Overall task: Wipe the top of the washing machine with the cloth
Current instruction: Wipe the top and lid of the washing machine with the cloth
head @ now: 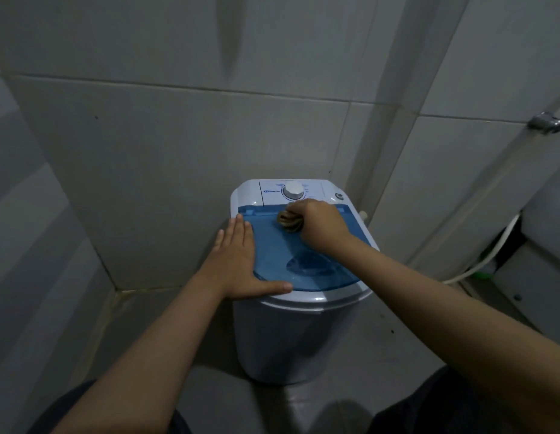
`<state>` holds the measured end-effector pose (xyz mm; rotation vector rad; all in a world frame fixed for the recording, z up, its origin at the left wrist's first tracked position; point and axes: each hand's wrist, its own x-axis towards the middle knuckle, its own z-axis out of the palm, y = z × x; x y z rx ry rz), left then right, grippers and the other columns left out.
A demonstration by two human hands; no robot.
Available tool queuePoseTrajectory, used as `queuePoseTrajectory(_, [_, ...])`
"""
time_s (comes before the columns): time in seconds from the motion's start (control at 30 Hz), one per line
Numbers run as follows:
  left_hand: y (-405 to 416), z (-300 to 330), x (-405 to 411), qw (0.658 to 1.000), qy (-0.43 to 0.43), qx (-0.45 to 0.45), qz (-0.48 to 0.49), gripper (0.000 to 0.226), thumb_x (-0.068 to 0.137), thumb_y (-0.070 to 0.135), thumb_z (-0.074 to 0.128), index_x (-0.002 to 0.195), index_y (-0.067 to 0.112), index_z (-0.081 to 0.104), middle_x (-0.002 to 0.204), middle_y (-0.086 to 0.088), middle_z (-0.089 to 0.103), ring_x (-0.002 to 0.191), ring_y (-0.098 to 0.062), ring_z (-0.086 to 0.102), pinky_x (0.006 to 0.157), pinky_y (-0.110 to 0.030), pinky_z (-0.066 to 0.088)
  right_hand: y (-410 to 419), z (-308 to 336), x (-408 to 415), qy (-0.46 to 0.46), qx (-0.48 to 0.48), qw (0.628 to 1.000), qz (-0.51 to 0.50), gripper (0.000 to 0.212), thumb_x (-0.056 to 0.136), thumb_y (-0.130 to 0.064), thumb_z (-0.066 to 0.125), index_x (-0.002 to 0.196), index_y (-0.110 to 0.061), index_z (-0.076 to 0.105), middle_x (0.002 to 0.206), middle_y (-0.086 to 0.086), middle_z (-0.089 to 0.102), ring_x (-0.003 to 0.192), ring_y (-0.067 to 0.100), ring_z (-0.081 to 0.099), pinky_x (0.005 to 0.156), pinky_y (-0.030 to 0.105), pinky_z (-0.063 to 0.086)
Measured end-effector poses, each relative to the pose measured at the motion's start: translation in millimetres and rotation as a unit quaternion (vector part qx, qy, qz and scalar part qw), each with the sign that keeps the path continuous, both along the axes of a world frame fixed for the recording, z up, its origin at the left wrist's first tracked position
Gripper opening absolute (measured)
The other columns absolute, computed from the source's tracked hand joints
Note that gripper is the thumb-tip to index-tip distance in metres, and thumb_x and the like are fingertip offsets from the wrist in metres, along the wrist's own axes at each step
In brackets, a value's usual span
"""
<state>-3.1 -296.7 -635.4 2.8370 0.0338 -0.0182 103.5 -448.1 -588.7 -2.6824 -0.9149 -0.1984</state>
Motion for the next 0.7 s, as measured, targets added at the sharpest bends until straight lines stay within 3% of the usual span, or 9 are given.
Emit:
queuePoseTrajectory(0.1, [1, -1, 0, 1.0, -0.001, 0.007, -0.001, 0.147, 0.046, 0.097, 0.033, 0.146, 0.002, -0.018, 0.156, -0.016, -0.024, 0.145, -0.027, -0.02, 0.114, -0.043, -0.01, -9, 0, -17, 0.014, -0.006, 0.996, 0.091, 0.053, 0.074, 0.007, 0.056, 0.121, -0.016, 0.061, 0.13, 0.007, 0.061, 0.118, 0.027, 0.056, 0.098, 0.038, 0.048])
queuePoseTrajectory(0.27, [-1, 1, -2, 1.0, 0.004, 0.011, 0.004, 0.152, 0.038, 0.1, 0.024, 0.147, 0.003, -0.017, 0.156, -0.016, -0.022, 0.145, -0.027, -0.019, 0.115, -0.043, -0.01, -36, -1, -24, 0.035, -0.05, 0.978, 0.198, 0.056, 0.072, 0.009, 0.055, 0.121, -0.019, 0.062, 0.136, 0.005, 0.056, 0.124, 0.024, 0.053, 0.101, 0.044, 0.047])
queuePoseTrajectory(0.5, [-1, 2, -1, 1.0, -0.001, 0.012, 0.002, 0.148, 0.043, 0.099, 0.03, 0.147, 0.003, -0.017, 0.157, -0.016, -0.022, 0.145, -0.027, -0.018, 0.113, -0.041, -0.011, -74, 9, -13, 0.043, -0.089, 0.979, 0.179, 0.055, 0.072, 0.008, 0.056, 0.116, -0.023, 0.065, 0.134, 0.001, 0.058, 0.121, 0.023, 0.055, 0.1, 0.044, 0.048])
queuePoseTrajectory(0.63, [0, 3, -3, 1.0, 0.001, 0.01, -0.002, 0.147, 0.046, 0.097, 0.032, 0.146, 0.003, -0.018, 0.156, -0.016, -0.023, 0.145, -0.028, -0.019, 0.109, -0.038, -0.014, -95, 21, -7, 0.064, -0.124, 0.981, 0.135, 0.054, 0.071, 0.009, 0.056, 0.116, -0.021, 0.065, 0.13, 0.0, 0.061, 0.118, 0.02, 0.056, 0.103, 0.031, 0.044])
queuePoseTrajectory(0.7, [0, 3, -2, 1.0, 0.003, 0.008, -0.004, 0.147, 0.046, 0.097, 0.032, 0.146, 0.003, -0.019, 0.156, -0.016, -0.024, 0.145, -0.028, -0.019, 0.109, -0.038, -0.014, -100, 36, -5, 0.089, -0.162, 0.976, 0.114, 0.056, 0.07, 0.009, 0.055, 0.115, -0.023, 0.065, 0.124, 0.0, 0.064, 0.112, 0.021, 0.059, 0.099, 0.033, 0.047])
